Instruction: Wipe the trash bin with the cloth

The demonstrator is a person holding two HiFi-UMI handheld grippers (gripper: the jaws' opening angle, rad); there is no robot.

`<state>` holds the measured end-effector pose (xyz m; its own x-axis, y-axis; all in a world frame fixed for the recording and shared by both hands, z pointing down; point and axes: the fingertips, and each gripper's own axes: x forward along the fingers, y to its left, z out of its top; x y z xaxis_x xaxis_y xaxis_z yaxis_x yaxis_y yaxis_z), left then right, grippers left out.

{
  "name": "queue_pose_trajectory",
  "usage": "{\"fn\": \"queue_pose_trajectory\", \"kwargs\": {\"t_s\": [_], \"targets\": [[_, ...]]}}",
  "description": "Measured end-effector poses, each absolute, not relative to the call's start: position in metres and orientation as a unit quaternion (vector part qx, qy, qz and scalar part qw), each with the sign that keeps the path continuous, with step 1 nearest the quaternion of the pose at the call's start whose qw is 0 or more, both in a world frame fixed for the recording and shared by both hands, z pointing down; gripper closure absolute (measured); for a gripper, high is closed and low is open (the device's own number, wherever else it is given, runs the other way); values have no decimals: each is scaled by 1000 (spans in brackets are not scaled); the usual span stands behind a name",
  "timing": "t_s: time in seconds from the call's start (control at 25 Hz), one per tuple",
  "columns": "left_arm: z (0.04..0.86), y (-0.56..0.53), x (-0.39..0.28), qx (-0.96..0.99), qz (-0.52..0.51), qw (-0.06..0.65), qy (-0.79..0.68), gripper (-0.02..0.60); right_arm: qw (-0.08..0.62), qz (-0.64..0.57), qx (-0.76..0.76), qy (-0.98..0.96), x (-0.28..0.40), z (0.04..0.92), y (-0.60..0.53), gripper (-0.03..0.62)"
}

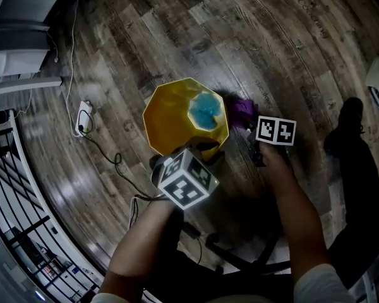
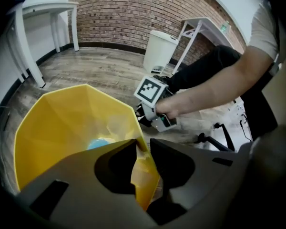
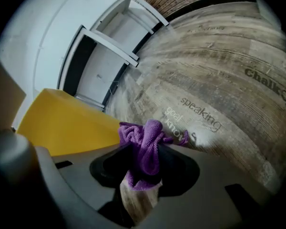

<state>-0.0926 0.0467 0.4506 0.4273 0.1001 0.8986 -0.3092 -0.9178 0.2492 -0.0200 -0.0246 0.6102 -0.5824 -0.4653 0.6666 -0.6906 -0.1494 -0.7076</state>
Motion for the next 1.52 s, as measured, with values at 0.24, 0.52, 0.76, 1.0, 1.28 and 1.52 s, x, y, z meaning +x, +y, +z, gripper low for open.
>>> {"fn": "queue_pose_trajectory", "kwargs": {"t_s": [0.24, 0.52, 0.76, 1.0, 1.28, 1.52], "targets": [[434, 24, -65, 855, 462, 211, -105, 479, 2, 609, 461, -646, -4, 549, -5, 430], [434, 41, -91, 841, 525, 117, -53, 426, -42, 581, 420, -696, -9, 495, 6, 430], [459, 47, -106, 810, 571, 126, -43, 428, -109, 579, 386, -710, -21, 453, 8, 430], [460, 49, -100, 810, 569, 140, -40, 525, -180, 583, 357, -707, -27, 432, 16, 430], [460, 48, -96, 811, 571, 122, -36, 540, -176, 593, 356, -700, -42, 442, 19, 430], [459, 47, -94, 814, 567, 118, -36, 541, -123, 594, 376, -701, -43, 467, 13, 430]]}}
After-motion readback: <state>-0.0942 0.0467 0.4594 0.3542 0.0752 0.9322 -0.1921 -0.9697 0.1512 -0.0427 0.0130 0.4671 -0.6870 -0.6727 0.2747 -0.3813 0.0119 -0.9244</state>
